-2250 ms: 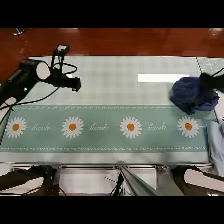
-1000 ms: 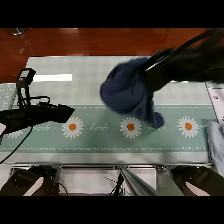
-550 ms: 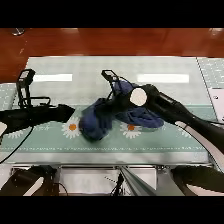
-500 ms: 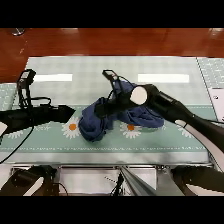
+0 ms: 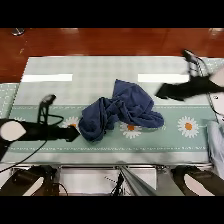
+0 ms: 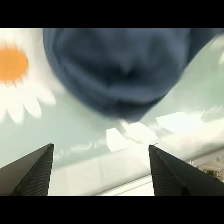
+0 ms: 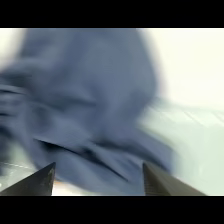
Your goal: Fold the shirts.
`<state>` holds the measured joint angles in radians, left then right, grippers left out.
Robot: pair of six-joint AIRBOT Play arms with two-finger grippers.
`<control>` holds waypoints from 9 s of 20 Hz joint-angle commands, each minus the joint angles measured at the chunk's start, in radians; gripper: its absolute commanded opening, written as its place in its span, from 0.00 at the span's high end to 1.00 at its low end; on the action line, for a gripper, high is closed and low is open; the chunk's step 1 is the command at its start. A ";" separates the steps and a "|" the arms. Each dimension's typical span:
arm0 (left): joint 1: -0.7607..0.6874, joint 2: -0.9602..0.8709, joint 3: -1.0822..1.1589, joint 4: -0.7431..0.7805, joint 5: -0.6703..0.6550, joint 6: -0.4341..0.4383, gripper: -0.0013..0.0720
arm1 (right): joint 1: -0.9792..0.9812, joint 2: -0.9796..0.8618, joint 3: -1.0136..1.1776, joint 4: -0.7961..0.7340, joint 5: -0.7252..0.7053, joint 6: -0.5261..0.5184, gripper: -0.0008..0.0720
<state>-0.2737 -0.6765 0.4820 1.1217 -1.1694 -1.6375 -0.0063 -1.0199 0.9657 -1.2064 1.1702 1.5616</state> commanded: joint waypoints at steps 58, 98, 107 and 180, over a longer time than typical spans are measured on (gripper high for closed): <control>0.459 0.111 1.001 -0.082 -0.013 0.278 0.95 | -0.079 0.558 0.733 -0.185 0.642 0.059 0.95; 0.229 -0.455 -0.095 -0.586 0.174 0.339 0.03 | -0.552 0.130 -0.561 0.345 -0.146 -0.217 0.14; 0.093 -0.538 -0.037 -0.703 0.306 0.344 0.07 | -0.552 0.130 -0.560 0.345 -0.175 -0.224 0.14; 0.348 -0.488 0.464 -0.475 0.525 0.387 0.95 | -0.164 -0.550 0.453 0.678 -0.254 -0.226 0.90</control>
<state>0.1047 -1.0512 0.9131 0.7113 -0.6846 -1.2510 -0.2096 -1.4078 1.3659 -0.6132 0.9947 1.2572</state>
